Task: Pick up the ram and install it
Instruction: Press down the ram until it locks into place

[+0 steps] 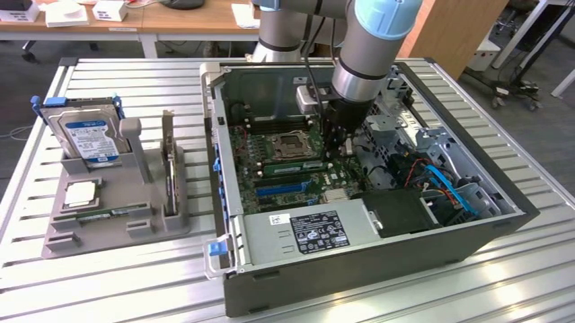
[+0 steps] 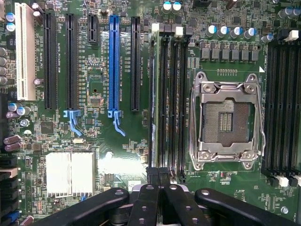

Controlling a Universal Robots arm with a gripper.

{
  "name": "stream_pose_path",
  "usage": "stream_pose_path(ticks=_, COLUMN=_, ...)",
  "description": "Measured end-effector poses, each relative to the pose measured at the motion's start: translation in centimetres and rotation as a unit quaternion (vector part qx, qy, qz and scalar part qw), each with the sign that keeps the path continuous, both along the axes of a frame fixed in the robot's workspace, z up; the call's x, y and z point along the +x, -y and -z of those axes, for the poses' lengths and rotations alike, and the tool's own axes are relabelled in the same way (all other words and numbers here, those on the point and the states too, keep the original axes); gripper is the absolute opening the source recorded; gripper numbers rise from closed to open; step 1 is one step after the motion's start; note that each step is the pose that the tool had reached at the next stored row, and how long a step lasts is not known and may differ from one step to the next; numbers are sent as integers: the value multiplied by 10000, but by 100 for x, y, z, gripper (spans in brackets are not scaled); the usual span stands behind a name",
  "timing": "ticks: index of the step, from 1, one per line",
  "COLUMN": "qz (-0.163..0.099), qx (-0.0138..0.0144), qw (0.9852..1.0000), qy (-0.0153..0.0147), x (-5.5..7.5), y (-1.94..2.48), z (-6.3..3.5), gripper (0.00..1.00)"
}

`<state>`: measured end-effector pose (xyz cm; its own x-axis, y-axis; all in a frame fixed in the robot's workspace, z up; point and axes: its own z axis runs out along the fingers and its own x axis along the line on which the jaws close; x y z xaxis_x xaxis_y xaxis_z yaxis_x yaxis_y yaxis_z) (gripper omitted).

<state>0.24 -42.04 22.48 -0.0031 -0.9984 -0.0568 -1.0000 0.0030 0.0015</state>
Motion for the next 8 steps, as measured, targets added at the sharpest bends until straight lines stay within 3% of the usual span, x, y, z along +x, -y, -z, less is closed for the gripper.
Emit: stream_pose_path(ticks=8, qz=0, qx=-2, qw=10000, qy=-1, x=0, y=1, z=25, gripper=9)
